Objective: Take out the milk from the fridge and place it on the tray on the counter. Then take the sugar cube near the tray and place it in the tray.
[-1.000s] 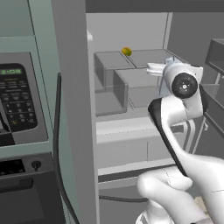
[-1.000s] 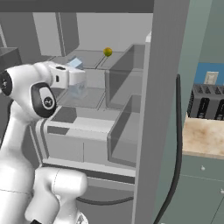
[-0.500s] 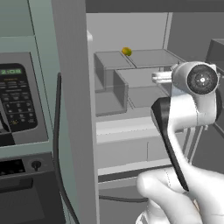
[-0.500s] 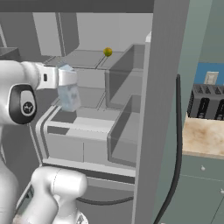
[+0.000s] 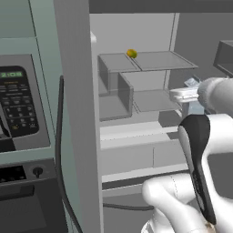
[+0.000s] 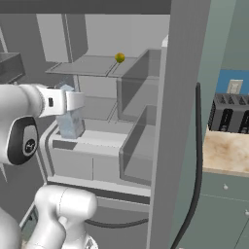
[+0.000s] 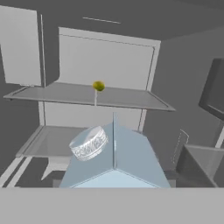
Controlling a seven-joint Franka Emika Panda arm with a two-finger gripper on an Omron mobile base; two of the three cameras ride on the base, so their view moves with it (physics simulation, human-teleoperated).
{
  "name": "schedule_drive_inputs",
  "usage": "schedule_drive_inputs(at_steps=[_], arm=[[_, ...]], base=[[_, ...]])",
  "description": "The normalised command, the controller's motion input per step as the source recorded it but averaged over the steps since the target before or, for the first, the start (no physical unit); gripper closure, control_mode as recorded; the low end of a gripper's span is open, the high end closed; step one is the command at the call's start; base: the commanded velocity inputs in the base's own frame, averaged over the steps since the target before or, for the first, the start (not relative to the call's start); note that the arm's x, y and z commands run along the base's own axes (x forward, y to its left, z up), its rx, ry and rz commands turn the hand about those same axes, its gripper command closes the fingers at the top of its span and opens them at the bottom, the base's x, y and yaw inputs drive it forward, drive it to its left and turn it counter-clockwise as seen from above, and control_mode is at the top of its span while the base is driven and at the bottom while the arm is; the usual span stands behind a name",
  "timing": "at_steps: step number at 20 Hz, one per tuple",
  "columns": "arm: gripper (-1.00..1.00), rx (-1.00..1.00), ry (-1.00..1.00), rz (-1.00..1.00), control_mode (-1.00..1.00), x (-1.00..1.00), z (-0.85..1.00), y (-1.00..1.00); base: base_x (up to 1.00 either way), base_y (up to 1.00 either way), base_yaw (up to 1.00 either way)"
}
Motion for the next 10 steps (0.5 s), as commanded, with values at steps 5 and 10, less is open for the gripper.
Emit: schedule_drive_inputs(at_steps=[5, 10], arm=[[1.00, 0.00, 0.00, 0.08, -1.00, -0.54, 0.00, 0.00], [1.00, 0.00, 0.00, 0.01, 1.00, -0.19, 0.00, 0.00]], base=[[0.00, 0.00, 0.00], [-0.80, 0.08, 0.00]])
